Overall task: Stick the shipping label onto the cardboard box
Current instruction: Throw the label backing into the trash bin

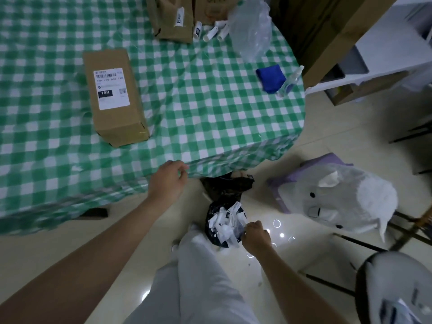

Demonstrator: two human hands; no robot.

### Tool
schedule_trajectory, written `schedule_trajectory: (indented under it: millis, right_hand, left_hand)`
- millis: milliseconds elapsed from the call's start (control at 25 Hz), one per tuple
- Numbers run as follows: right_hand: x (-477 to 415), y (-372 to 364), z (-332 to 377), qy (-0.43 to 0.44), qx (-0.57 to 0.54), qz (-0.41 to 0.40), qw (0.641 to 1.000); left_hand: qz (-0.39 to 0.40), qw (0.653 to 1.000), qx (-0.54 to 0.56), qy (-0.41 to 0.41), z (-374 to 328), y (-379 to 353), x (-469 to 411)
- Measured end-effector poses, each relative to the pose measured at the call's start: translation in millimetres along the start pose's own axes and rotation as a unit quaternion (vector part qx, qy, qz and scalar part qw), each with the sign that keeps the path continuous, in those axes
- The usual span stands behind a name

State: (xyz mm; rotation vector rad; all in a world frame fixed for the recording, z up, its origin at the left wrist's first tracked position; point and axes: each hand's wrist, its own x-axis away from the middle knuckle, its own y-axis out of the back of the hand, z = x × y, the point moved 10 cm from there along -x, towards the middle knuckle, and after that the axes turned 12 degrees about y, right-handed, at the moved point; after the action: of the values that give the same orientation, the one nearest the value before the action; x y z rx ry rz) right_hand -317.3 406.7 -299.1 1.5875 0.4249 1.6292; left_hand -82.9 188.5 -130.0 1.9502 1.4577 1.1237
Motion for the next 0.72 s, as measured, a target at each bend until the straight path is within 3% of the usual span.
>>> schedule_trajectory:
  millis: [240,400,720]
  right_hand:
    - [-46.6,-60.3,-17.7,-0.07,-0.059,0.035,0.995]
    - [-75.2,-107.7,-29.9,-0.097,-0.114,0.062,0.987]
    - [-147.4,-177.5,-41.1,-0.058,-0.099,0.145,0.983]
  left_hand:
    - [0.08,0.994,0.079,0.007,-15.4,-54.8,-45.5]
    - [0.128,0.989,0.077,-0.021,-32.8,-98.0,-67.5]
    - [0.191,0.976,0.076,-0.064,-34.4,-157.1,-96.2]
